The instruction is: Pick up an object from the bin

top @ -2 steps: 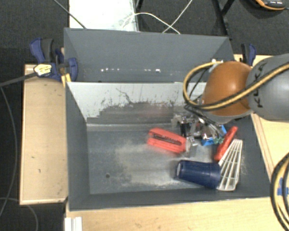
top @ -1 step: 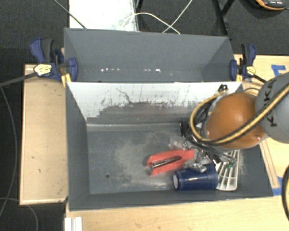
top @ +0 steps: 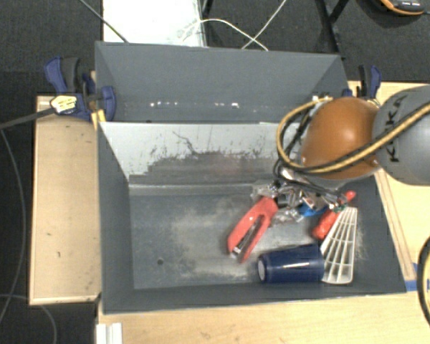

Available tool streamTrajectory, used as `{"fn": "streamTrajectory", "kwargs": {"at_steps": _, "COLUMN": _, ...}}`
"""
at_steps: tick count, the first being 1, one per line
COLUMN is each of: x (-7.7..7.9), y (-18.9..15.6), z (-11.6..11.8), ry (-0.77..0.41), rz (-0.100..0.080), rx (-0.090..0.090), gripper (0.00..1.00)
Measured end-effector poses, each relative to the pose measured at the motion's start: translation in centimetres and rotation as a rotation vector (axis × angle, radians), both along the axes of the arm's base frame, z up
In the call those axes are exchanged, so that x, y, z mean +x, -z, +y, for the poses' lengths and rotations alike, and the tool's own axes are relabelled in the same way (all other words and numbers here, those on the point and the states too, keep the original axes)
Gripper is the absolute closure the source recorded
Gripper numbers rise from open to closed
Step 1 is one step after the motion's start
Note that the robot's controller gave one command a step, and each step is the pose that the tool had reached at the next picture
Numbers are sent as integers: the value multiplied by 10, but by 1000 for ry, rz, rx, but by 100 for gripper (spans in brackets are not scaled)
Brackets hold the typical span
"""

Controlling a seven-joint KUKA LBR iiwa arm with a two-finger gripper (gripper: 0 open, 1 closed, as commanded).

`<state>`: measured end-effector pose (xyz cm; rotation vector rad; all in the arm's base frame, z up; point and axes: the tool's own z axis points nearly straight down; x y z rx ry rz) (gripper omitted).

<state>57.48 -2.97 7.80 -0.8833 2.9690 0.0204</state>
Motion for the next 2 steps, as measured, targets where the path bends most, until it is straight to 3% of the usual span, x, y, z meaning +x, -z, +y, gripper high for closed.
{"fn": "streamTrajectory", "kwargs": {"at_steps": 1, "x": -3, "y": 8, "z": 1, "ry": 3, "rz": 1, "rx": 3, "gripper": 100}}
{"fn": "streamTrajectory", "kwargs": {"at_steps": 2, "x": 4, "y": -87, "z": 9, "ry": 3, "rz": -15, "rx": 2, "gripper": 100}}
